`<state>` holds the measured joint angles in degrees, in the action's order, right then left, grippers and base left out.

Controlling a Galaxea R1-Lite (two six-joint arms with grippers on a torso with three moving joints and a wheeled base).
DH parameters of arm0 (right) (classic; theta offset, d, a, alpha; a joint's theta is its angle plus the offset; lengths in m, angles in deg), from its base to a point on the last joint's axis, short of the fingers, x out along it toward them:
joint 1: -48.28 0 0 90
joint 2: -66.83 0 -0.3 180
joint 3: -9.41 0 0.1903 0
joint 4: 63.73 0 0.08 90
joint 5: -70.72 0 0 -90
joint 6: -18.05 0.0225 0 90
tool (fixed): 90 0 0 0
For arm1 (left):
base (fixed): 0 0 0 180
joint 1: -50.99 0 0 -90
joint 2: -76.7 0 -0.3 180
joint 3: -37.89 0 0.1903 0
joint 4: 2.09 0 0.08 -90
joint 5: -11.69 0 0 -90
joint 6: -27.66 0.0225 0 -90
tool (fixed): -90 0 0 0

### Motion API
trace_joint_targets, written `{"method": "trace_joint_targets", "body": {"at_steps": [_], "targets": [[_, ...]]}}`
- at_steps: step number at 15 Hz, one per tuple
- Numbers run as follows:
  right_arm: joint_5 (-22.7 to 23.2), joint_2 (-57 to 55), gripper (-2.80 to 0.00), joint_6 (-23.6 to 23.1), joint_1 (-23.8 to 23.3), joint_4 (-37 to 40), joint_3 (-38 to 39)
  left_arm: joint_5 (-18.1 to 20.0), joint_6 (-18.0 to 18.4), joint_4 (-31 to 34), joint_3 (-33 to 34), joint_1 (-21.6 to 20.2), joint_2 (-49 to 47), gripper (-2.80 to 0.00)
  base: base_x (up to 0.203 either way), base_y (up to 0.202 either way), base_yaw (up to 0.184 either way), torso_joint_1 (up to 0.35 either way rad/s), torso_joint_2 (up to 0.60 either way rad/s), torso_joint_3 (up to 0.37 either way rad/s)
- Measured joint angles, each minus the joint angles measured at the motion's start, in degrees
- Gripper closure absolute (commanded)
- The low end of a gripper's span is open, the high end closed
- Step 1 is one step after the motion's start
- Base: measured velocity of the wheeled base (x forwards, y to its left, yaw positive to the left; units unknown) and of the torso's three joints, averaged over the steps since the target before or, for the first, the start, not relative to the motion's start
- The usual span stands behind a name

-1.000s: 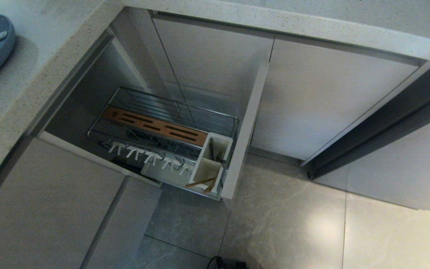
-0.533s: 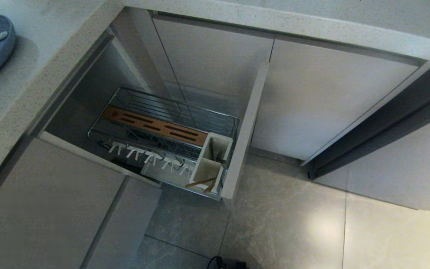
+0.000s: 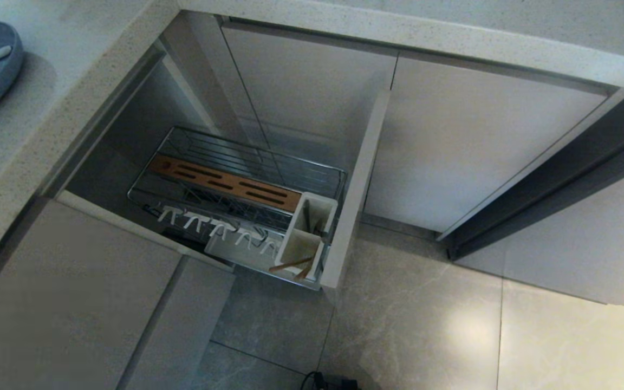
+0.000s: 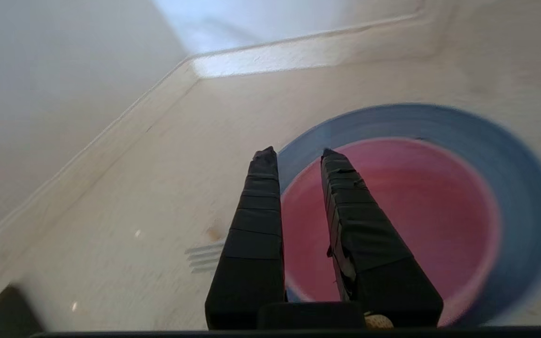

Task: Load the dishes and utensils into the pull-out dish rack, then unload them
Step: Take the chopsticks out of the cupboard

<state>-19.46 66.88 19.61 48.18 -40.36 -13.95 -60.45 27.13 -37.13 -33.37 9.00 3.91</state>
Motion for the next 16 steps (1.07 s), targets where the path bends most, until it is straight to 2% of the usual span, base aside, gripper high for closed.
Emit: {"method": "trace_joint_targets", "body": {"at_steps": [2, 12, 13, 16], "targets": [[0.0, 0.0, 0.0, 0.0, 0.0, 0.0, 0.0, -2.39, -0.63, 1.08, -0.02, 0.0, -0.33, 0.0, 0.0, 0.0, 0.0, 0.0, 0.0, 0.0], [0.0, 0.0, 0.0, -0.02, 0.0, 0.0, 0.0, -3.58, -1.92, 1.93, -0.65, 0.07, -1.07, 0.0, 0.0, 0.0, 0.0, 0.0, 0.0, 0.0], [0.0, 0.0, 0.0, 0.0, 0.0, 0.0, 0.0, -3.62, -1.96, 1.9, -0.66, 0.07, -1.07, -2.8, 0.0, 0.0, 0.0, 0.0, 0.0, 0.0], [0.0, 0.0, 0.0, 0.0, 0.0, 0.0, 0.0, -3.97, -2.49, 2.48, -1.1, 0.13, -1.16, -2.8, 0.0, 0.0, 0.0, 0.0, 0.0, 0.0]]}}
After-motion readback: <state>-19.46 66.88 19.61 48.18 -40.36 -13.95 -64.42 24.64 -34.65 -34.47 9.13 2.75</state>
